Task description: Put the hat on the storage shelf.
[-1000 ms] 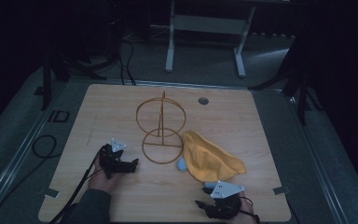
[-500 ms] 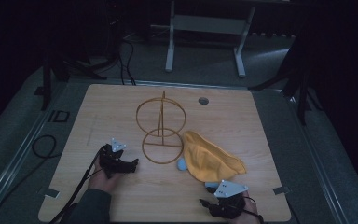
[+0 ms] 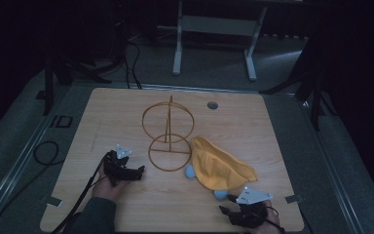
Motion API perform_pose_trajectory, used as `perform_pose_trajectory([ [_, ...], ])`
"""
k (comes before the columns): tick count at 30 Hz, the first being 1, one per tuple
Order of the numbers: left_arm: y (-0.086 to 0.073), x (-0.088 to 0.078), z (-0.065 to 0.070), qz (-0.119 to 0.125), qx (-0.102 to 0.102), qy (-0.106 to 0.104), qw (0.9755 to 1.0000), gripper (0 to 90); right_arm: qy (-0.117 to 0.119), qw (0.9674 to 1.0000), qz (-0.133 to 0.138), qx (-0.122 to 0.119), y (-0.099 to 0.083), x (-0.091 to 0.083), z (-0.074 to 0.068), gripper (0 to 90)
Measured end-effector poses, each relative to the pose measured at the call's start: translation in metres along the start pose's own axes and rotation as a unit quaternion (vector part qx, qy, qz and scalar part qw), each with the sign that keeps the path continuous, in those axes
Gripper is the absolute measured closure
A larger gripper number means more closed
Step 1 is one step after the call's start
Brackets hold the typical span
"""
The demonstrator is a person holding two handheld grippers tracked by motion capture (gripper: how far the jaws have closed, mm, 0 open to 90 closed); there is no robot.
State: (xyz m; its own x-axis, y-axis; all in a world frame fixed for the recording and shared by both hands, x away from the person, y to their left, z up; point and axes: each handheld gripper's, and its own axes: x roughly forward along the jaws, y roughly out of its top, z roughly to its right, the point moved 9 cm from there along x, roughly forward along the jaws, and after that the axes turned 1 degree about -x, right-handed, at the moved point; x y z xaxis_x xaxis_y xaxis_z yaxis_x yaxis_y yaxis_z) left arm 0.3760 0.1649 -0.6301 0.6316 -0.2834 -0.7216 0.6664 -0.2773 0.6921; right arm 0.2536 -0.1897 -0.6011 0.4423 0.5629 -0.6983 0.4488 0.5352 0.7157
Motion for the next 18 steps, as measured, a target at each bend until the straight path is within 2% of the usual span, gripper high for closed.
perform_pose_trajectory([
  [1,0.000,0.000,0.000,0.000,0.000,0.000,1.0000,1.9,-0.008,0.9999,-0.001,0.013,-0.002,0.001,0.007,47.4],
  [5,0.000,0.000,0.000,0.000,0.000,0.000,1.0000,1.9,-0.019,0.9993,-0.004,0.031,-0.002,0.008,0.018,46.9],
  [14,0.000,0.000,0.000,0.001,0.000,0.000,1.0000,1.9,-0.009,0.9991,-0.007,0.040,0.000,0.022,0.021,49.4],
  [15,0.000,0.000,0.000,0.000,0.001,0.000,1.0000,1.9,-0.003,0.9990,-0.005,0.045,0.002,0.023,0.020,53.8],
  [16,0.000,0.000,0.000,0.000,0.001,0.000,1.0000,1.9,-0.003,0.9990,-0.005,0.045,0.002,0.023,0.020,53.8],
  [17,0.000,0.000,0.000,0.000,0.000,0.000,1.0000,1.9,0.000,0.9989,-0.002,0.047,0.003,0.025,0.020,62.6],
  [18,0.000,0.000,0.000,0.000,0.000,0.000,1.0000,1.9,0.000,0.9989,-0.002,0.047,0.003,0.025,0.020,62.6],
])
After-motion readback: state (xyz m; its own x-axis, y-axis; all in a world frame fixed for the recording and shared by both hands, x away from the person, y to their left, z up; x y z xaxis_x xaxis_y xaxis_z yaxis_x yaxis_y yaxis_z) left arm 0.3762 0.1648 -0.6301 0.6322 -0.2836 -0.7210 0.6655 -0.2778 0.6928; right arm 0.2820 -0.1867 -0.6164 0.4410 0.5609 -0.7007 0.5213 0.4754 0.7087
